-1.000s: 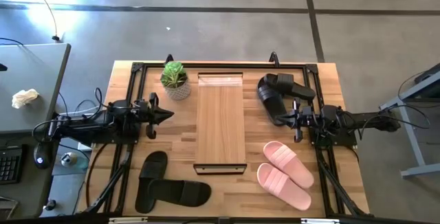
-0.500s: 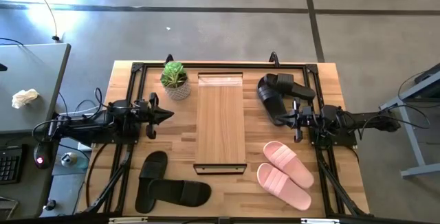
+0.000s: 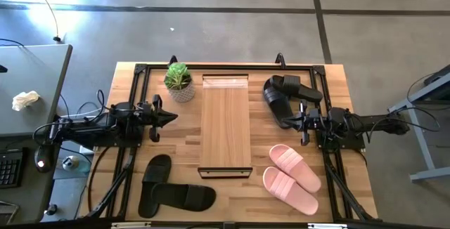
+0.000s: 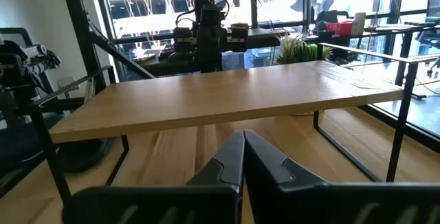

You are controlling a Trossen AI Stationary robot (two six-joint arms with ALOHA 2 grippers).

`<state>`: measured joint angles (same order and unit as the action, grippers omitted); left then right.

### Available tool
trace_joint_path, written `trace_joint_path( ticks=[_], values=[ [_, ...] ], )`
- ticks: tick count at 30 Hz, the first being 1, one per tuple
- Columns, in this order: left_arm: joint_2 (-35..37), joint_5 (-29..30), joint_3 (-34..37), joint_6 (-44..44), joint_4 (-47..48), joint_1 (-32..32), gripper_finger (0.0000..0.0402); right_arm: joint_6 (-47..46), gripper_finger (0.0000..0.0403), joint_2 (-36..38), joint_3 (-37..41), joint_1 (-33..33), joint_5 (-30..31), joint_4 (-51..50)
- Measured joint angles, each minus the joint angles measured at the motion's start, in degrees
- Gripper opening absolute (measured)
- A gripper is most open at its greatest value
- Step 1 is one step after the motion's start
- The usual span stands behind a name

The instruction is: Pick and place slides into the shelf

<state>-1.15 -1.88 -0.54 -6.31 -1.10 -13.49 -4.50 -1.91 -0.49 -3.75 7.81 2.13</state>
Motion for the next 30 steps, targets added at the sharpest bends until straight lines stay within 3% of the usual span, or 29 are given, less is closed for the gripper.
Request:
trace_joint_path(
  ticks=[9, 12, 17, 21, 27, 30],
  values=[
    [0.0, 1.28, 0.0, -2.12, -0.59, 0.01, 0.0003, 0.0, 0.0, 0.0, 0.0, 0.0, 0.39, 0.02],
    [0.0, -0.8, 0.0, -17.11, -4.99, 0.01, 0.0003, -2.61, 0.0, -0.01, 0.01, 0.0, 0.75, 2.47],
    [0.02, 1.71, -0.02, -46.82, -13.62, -0.01, 0.0003, -21.98, 0.0, -0.01, 0.01, 0.0, 1.82, 14.82],
    [0.02, 4.64, -0.02, -57.93, -16.88, -0.01, 0.0003, -34.84, 0.0, 0.01, -0.03, 0.0, 9.81, 23.69],
    [0.01, 6.23, -0.02, -58.95, -16.92, -0.01, 0.0003, -46.91, 0.0, 0.0, -1.42, 0.0, 27.33, 27.29],
    [0.02, 6.51, -0.02, -59.04, -16.94, -0.01, 0.0003, -46.31, 0.0001, -0.01, -4.05, 0.58, 34.51, 27.16]
  ],
)
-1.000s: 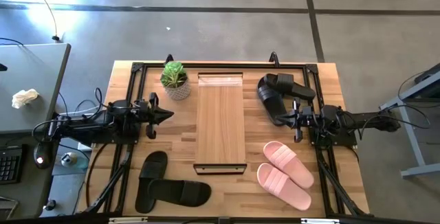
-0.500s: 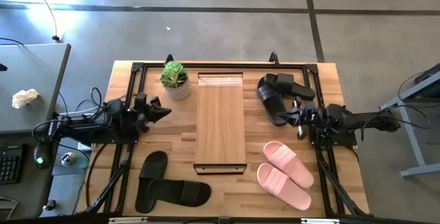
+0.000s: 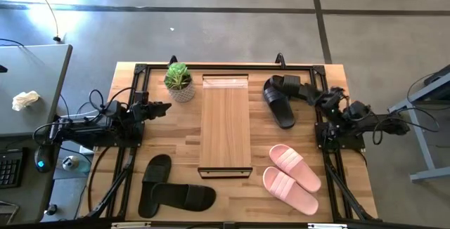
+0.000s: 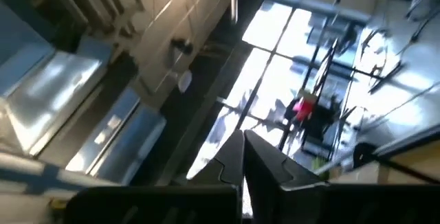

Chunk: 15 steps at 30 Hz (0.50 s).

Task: Pick and place slides into the shelf
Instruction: Move the top right black slide under the shelf

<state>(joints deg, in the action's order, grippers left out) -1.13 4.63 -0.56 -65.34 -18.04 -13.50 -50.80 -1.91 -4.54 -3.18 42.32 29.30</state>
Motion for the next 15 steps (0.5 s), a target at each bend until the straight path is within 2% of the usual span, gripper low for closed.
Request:
trace_joint_path(
  ticks=[4, 7, 11, 15],
  values=[
    [0.0, 0.13, 0.0, 0.01, -0.03, 0.0, 0.0003, 5.37, 0.0014, 0.02, -7.51, 2.66, 0.72, -5.26],
    [0.0, 0.15, 0.0, 0.02, -0.03, 0.0, 0.0003, 4.58, 0.0037, -0.49, -15.8, 4.24, 1.52, -19.38],
    [0.0, 0.17, 0.0, 0.47, 0.04, 0.0, 0.0003, -4.71, 0.0077, -3.6, -27.34, 5.53, 3.99, -43.69],
    [0.0, 0.15, 0.0, 1.05, 0.08, 0.0, 0.0003, -20.98, 0.0106, -8.23, -36.05, 6.13, 4.68, -65.44]
  ],
)
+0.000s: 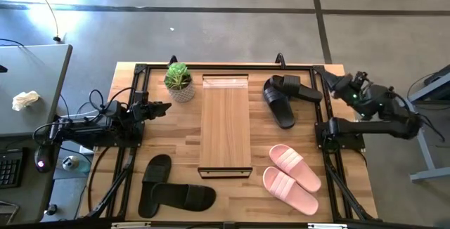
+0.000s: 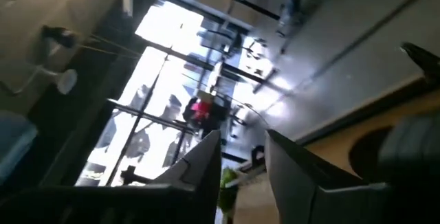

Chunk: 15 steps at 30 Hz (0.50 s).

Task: Pick and place slides into the shelf
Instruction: Move the top right black slide under the shelf

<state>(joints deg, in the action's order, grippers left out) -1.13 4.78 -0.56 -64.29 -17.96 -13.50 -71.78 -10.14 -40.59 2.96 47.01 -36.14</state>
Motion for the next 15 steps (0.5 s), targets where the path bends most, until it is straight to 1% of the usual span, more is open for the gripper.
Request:
trace_joint_path(
  ticks=[3, 5, 7, 9, 12, 15],
  values=[
    [0.0, 0.0, 0.0, -0.3, 0.0, 0.0, 0.0003, -12.68, 0.0117, -3.32, -3.28, 0.07, -2.53, -12.34],
    [0.0, -0.03, 0.0, -0.16, 0.02, 0.0, 0.0003, -18.22, 0.0119, -4.86, -4.14, 0.05, -4.87, -18.54],
    [0.0, -0.09, 0.0, 0.02, 0.02, 0.0, 0.0003, -21.87, 0.0119, -5.9, -3.94, 0.07, -6.67, -22.34],
    [0.0, -0.13, 0.0, -0.05, 0.04, 0.0, 0.0003, -25.1, 0.0119, -6.05, -2.2, 0.07, -9.26, -22.57],
    [-0.02, -0.2, 0.0, -0.04, 0.13, 0.0, 0.0003, -25.89, 0.0119, -5.97, 0.94, 0.07, -12.53, -20.67],
    [-0.02, -0.95, 0.0, -0.52, 0.11, 0.0, 0.0003, -24.31, 0.0119, -6.05, 3.63, 0.05, -14.69, -14.14]
  ],
)
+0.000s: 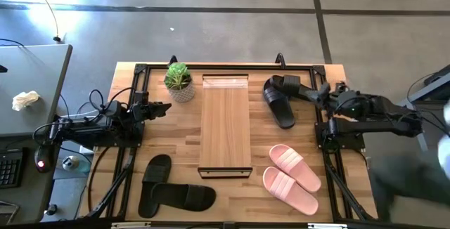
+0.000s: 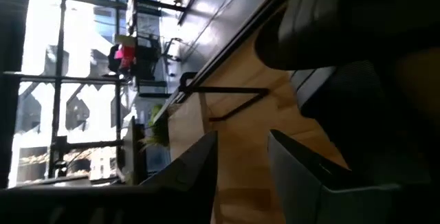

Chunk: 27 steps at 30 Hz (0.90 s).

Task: Pick and place slides into the shelf
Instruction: Move the top right black slide under the shelf

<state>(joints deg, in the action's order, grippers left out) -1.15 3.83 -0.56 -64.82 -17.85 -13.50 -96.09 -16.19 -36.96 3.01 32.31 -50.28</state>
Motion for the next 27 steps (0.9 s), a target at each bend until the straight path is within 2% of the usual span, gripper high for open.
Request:
trace_joint_path(
  ticks=[5, 8, 10, 14, 19, 24, 27],
  values=[
    [0.01, -1.82, 0.0, -0.21, 0.0, 0.0, 0.0003, 11.47, 0.0119, -2.33, 3.34, 0.2, -0.79, 19.86],
    [0.0, -1.92, 0.0, -0.26, -0.13, 0.0, 0.0003, 15.39, 0.0119, -5.44, 3.37, 2.04, -2.09, 25.14],
    [0.0, -1.92, 0.0, -0.33, -0.13, 0.02, 0.0003, 16.92, 0.0119, -8.3, 3.37, 4.19, -5.8, 28.53],
    [0.0, -1.92, 0.0, -0.36, -0.2, 0.0, 0.0003, 21.96, 0.0119, -15.93, 3.37, 10.15, -17.02, 36.66],
    [0.0, -1.92, 0.0, -1.05, -0.2, 0.0, 0.0003, 24.11, 0.0119, -23.85, 3.37, 21.93, -25.88, 42.01],
    [0.0, -1.92, 0.0, -1.09, -0.22, 0.01, 0.0003, 25.48, 0.0119, -26.29, 3.37, 37.95, -39.59, 41.49],
    [0.0, -1.89, 0.0, -1.15, -0.22, 0.01, 0.0003, 25.67, 0.0119, -26.56, 3.37, 45.68, -45.11, 38.83]
  ],
)
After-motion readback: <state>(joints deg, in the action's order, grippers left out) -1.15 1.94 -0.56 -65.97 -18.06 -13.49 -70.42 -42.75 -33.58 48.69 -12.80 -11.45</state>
